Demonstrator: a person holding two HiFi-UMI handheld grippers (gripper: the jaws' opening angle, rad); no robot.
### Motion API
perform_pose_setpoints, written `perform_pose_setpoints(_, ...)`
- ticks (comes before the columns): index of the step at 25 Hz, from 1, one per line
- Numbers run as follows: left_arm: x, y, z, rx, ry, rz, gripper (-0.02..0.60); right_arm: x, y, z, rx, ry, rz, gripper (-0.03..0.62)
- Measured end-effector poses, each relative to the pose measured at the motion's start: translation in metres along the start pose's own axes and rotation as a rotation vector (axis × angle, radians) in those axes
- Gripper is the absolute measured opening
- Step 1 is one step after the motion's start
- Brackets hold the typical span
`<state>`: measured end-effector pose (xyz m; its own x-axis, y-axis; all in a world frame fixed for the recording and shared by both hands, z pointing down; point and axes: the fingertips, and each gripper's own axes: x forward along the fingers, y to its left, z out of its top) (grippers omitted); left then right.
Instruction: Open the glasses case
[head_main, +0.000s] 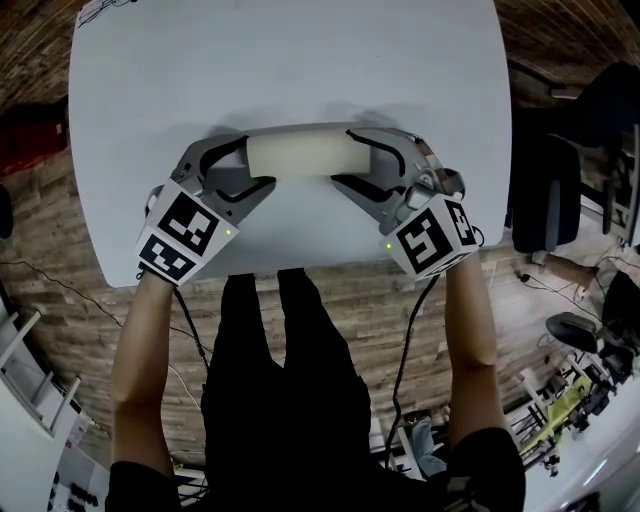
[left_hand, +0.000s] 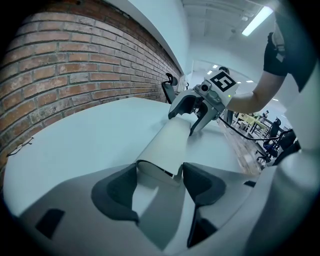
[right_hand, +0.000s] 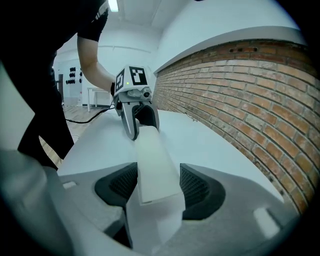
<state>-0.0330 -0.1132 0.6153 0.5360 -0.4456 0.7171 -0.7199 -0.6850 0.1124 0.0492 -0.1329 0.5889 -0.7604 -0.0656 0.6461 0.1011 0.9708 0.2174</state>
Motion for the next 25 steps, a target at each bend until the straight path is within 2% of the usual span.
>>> perform_pose_setpoints(8, 0.0, -0.001, 0.0, 0.005, -0.001, 0.001, 0.284, -0.006, -0.002, 0.003, 0.05, -0.039, 0.004, 0.256)
perform_pose_setpoints(12, 0.0, -0.001, 0.001, 0.005, -0.003, 0.002, 0.285, -0.01, -0.002, 0.001, 0.034, -0.008, 0.026, 0.252)
perform_pose_setpoints(15, 0.0, -0.001, 0.001, 0.007, -0.004, 0.004, 0.284, -0.013, -0.004, 0.003, 0.044, -0.023, 0.024, 0.245)
perform_pose_setpoints(19, 0.0, 0.0, 0.0, 0.014, -0.005, 0.007, 0.284, -0.019, -0.01, 0.006, 0.089, -0.072, 0.01, 0.205)
perform_pose_setpoints(25, 0.0, 0.0, 0.0, 0.018, -0.004, 0.01, 0.284, -0.023, -0.013, 0.004, 0.092, -0.072, -0.002, 0.163)
